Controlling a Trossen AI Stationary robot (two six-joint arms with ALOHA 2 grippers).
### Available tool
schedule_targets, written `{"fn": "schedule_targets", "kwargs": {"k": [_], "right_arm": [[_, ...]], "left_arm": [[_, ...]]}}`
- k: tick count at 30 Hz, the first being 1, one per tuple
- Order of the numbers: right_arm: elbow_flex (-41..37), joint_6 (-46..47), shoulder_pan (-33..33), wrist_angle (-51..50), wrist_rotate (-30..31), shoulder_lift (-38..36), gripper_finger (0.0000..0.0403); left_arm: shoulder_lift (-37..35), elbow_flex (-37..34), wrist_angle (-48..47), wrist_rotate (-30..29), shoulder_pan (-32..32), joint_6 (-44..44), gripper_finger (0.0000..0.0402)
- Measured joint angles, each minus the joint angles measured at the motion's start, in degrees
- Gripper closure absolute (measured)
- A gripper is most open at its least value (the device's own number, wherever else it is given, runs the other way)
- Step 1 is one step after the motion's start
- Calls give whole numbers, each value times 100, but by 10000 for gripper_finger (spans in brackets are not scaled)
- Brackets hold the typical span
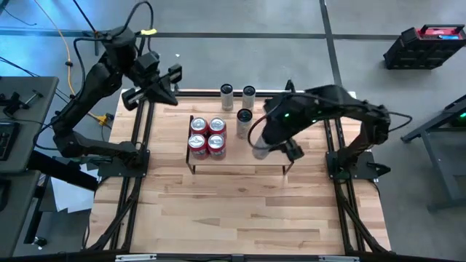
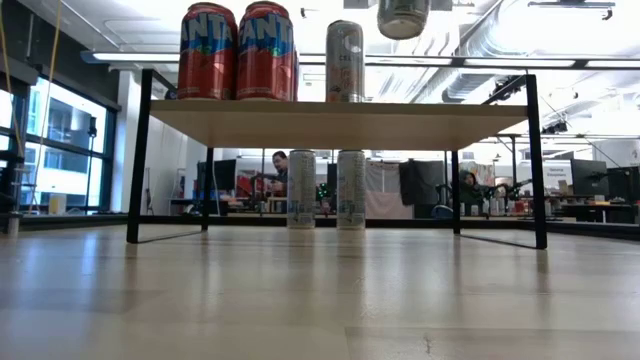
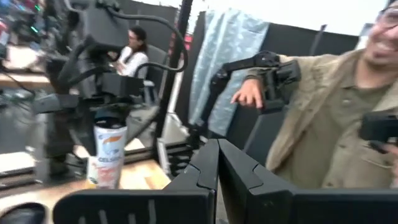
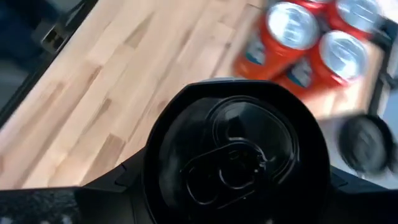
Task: Place canned beverage on shelf
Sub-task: Put the white yellow soda can on the shelf aligned with the other white yellow soda can
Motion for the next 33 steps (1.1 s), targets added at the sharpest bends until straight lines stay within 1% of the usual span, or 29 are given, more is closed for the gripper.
{"fn": "schedule_targets", "kwargs": {"k": [4,7,9,11,14,17,20,22,28,33], "right_arm": [[0,-820,112,89,-264,226,158],[0,-1460,31,91,-485,361,158],[-2,-1876,-108,79,-512,421,158],[-2,-2153,-259,98,-604,489,158],[-2,-2350,-486,14,-646,597,158],[-2,-2439,-700,-115,-904,705,158],[-4,-2531,-831,-113,-1301,804,158],[-4,-2671,-882,-90,-1406,841,158],[-4,-2750,-971,146,-1457,1088,158],[-4,-2965,-946,132,-1450,1270,159]], "left_arm": [[3,0,-417,-4,-289,-74,401],[1,0,-526,-28,-511,-155,401],[3,0,-515,-184,-654,-152,401],[3,0,-425,-514,-774,-150,401],[10,0,-93,-905,-865,-191,401],[48,0,319,-1005,-925,-431,401],[58,0,490,-1006,-945,-473,401],[51,0,491,-1010,-945,-399,401],[56,0,479,-1019,-945,-191,401],[56,0,476,-827,-942,-41,401]]}}
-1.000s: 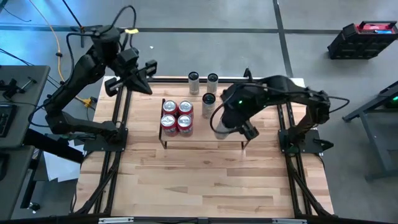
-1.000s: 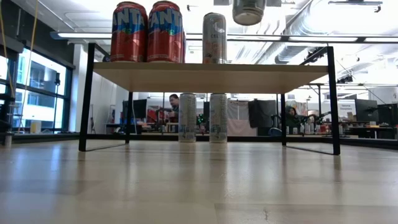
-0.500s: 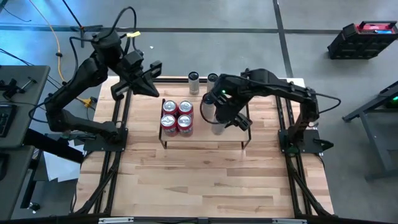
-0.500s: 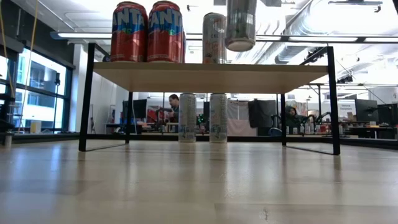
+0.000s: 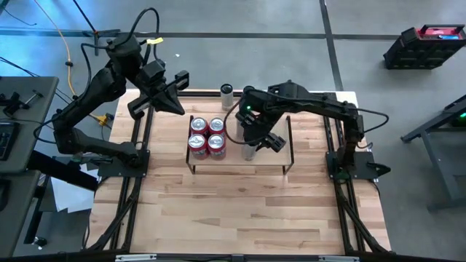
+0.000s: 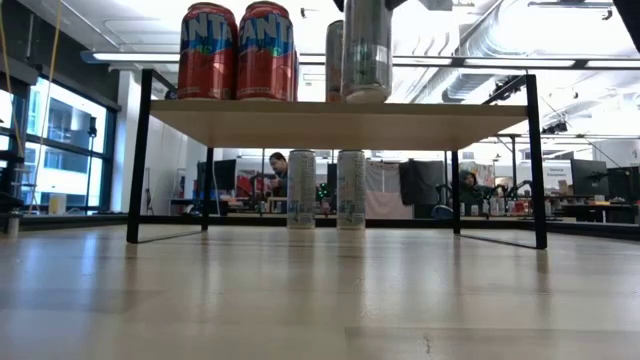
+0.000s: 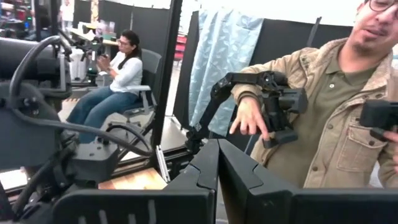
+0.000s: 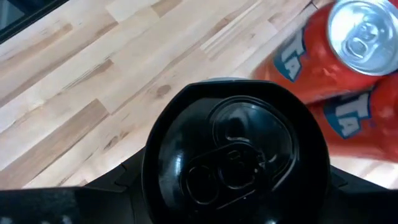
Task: Place canned beverage on shelf
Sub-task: Put the white yellow soda can on the shelf aligned with the other white yellow soda can
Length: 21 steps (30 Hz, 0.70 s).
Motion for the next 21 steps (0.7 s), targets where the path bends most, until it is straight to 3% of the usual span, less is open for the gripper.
{"fn": "schedule_targets", "kwargs": {"k": [21], "right_arm": [[0,26,103,129,34,84,145]], "left_arm": [[-4,0,-318,548,2,-189,401]]}}
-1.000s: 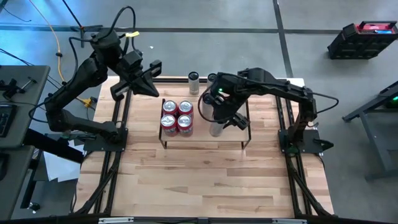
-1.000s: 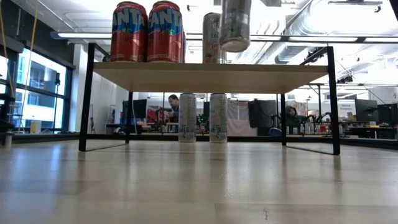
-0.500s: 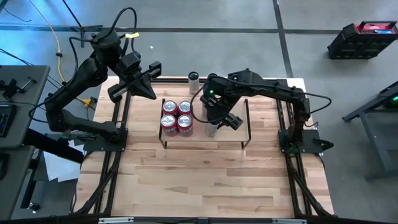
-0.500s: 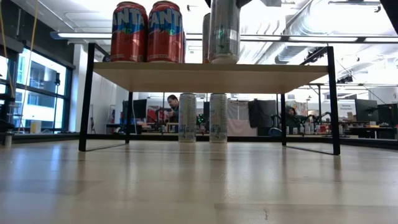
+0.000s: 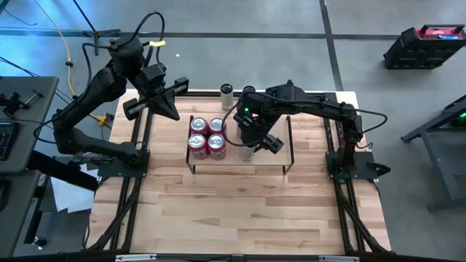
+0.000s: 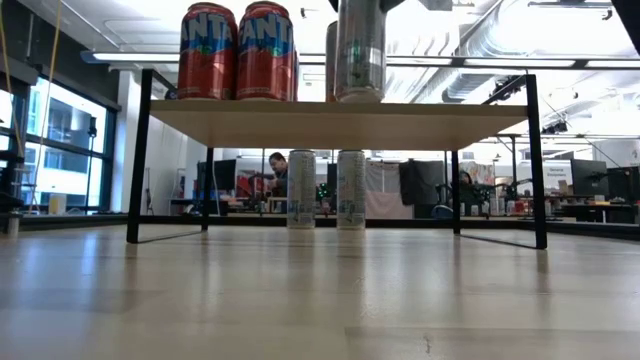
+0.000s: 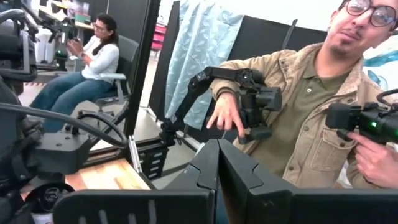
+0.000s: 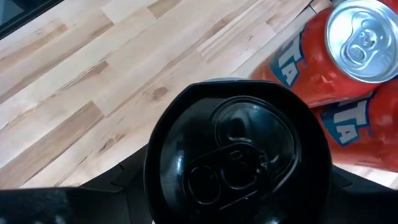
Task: Place canned beverage on shelf
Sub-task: Put the white yellow soda can on the shelf aligned with the other white yellow soda can
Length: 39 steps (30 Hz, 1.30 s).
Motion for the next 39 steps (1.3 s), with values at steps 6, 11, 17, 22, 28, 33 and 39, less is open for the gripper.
{"fn": "schedule_targets", "kwargs": {"k": [6,11,17,22,28,33,39], "right_arm": [[0,253,0,-1,0,0,144],[0,279,0,-2,0,0,144],[2,677,30,106,4,98,131],[2,757,135,190,13,129,104],[97,753,273,100,183,59,99],[290,775,329,-87,824,48,98],[514,776,348,-234,871,48,98]], "left_arm": [[0,0,-30,0,0,85,401],[0,0,-30,-2,0,144,401],[-1,0,-26,19,55,241,401],[-2,0,-18,20,193,233,401],[-2,0,-25,17,299,13,401],[-2,0,-24,-6,295,33,401],[-2,0,-25,-24,295,33,401]]}}
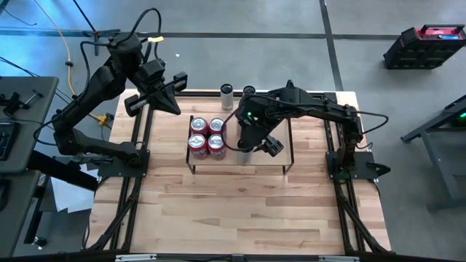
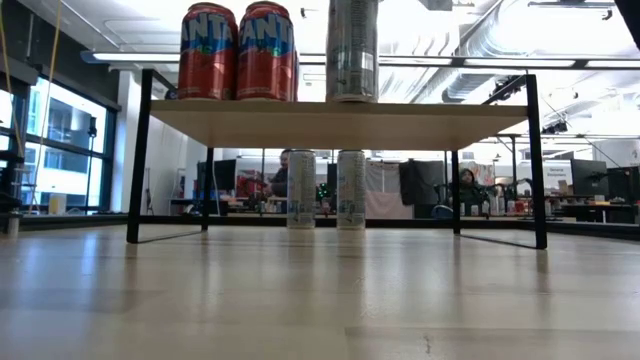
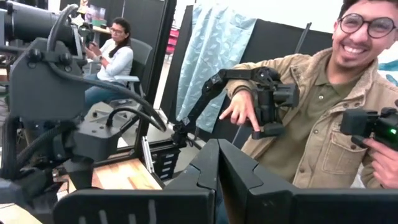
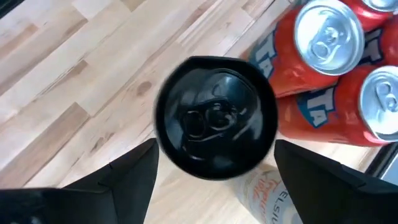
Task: Place canned beverage on shelf
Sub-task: Put the white yellow soda can on the shelf aligned with the other white yellow soda can
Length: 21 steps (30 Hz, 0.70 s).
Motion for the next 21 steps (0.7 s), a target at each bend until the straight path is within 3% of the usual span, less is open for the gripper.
{"fn": "schedule_targets", "kwargs": {"k": [15,21], "right_arm": [[604,-173,76,-136,547,2,98],[672,-15,196,-167,907,-105,98]], "left_arm": [[0,0,1,-41,0,52,401],[2,0,-3,-329,14,136,401]]}}
